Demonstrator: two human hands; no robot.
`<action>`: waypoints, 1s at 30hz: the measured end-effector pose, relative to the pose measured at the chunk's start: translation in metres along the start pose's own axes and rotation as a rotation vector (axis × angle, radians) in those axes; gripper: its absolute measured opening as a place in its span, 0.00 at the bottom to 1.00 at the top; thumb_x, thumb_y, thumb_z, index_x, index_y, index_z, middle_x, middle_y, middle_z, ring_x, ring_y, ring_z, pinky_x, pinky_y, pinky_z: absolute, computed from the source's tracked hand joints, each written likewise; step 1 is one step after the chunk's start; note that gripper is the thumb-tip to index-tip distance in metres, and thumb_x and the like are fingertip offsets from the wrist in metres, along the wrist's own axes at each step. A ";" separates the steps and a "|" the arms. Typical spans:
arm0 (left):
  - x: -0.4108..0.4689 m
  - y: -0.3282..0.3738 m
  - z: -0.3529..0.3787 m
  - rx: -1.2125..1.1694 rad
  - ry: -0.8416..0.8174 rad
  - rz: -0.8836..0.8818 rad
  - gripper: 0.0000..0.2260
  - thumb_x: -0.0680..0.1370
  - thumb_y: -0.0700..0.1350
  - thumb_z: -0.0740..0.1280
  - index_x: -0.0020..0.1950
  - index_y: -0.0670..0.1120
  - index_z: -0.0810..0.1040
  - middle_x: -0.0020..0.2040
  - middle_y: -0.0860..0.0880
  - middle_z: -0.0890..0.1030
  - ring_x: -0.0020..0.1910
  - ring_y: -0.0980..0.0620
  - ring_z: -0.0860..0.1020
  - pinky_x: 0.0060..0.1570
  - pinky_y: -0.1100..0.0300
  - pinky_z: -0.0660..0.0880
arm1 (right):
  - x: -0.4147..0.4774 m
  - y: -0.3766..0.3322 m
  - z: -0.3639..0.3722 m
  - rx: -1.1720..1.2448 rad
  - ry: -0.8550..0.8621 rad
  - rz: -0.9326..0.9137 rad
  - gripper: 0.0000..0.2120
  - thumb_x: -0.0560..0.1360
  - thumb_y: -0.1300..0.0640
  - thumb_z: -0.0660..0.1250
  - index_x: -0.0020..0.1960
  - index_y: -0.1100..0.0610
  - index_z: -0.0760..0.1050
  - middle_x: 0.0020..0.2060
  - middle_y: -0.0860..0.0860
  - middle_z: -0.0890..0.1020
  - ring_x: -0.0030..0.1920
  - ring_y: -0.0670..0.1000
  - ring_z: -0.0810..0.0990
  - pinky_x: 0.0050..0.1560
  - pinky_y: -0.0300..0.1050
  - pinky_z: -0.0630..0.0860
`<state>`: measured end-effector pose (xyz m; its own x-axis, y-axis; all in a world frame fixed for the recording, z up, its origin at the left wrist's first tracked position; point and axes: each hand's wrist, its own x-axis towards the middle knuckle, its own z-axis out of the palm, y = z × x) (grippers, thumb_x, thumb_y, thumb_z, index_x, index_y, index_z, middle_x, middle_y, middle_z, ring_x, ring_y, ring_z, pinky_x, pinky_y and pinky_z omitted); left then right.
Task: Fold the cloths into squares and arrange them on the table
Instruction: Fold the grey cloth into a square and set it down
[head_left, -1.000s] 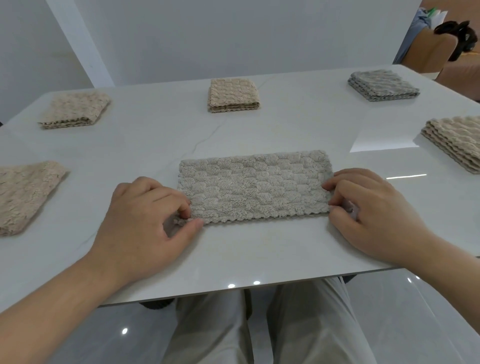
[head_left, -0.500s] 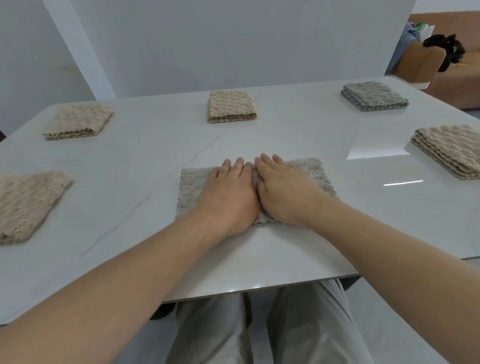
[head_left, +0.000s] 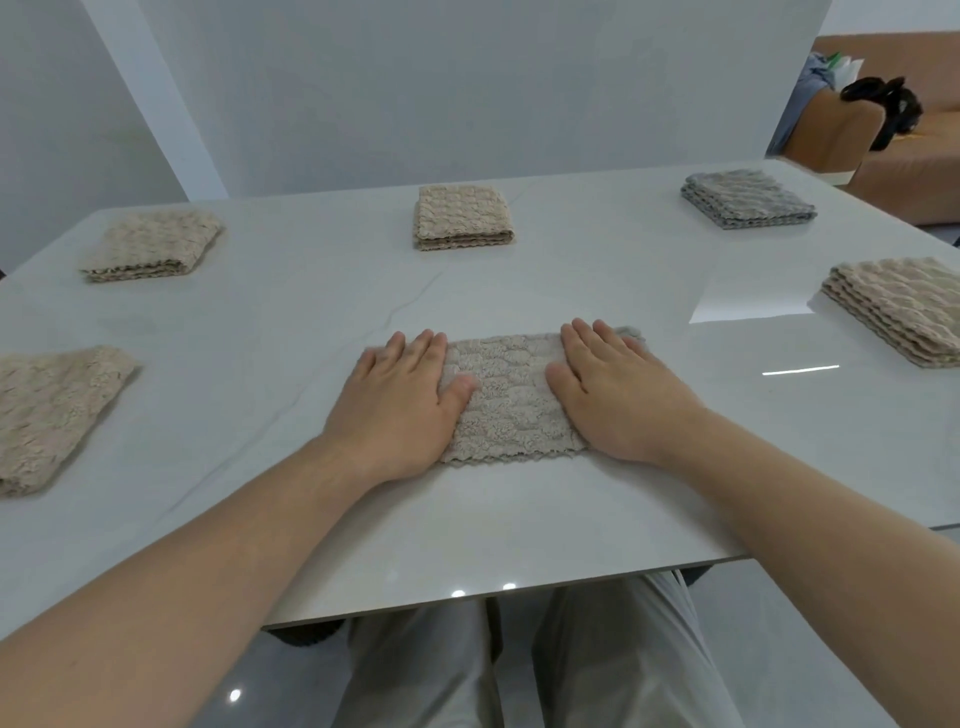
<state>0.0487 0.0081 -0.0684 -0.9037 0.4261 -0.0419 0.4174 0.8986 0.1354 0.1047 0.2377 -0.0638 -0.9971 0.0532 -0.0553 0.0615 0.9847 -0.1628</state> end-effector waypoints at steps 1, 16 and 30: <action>-0.001 -0.004 0.000 -0.007 -0.002 -0.016 0.32 0.82 0.64 0.40 0.83 0.50 0.46 0.83 0.53 0.48 0.82 0.51 0.44 0.80 0.49 0.43 | -0.001 0.003 0.000 -0.011 0.003 0.009 0.32 0.83 0.41 0.40 0.82 0.56 0.45 0.82 0.50 0.48 0.81 0.49 0.44 0.80 0.49 0.42; -0.009 -0.001 -0.013 0.061 -0.061 -0.174 0.35 0.83 0.63 0.40 0.82 0.42 0.41 0.83 0.43 0.41 0.81 0.44 0.38 0.79 0.44 0.37 | -0.004 0.044 -0.012 0.022 -0.015 0.213 0.36 0.81 0.36 0.37 0.82 0.55 0.48 0.81 0.51 0.51 0.81 0.53 0.46 0.79 0.58 0.45; 0.000 0.063 0.001 0.056 -0.051 0.141 0.50 0.72 0.79 0.39 0.82 0.44 0.40 0.83 0.45 0.40 0.81 0.47 0.38 0.79 0.44 0.40 | -0.010 0.012 -0.031 -0.097 0.073 0.490 0.34 0.79 0.31 0.50 0.67 0.58 0.72 0.64 0.58 0.77 0.65 0.62 0.74 0.59 0.54 0.71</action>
<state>0.0748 0.0652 -0.0609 -0.8305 0.5517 -0.0767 0.5456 0.8334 0.0878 0.1138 0.2537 -0.0342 -0.8527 0.5213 -0.0323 0.5223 0.8517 -0.0422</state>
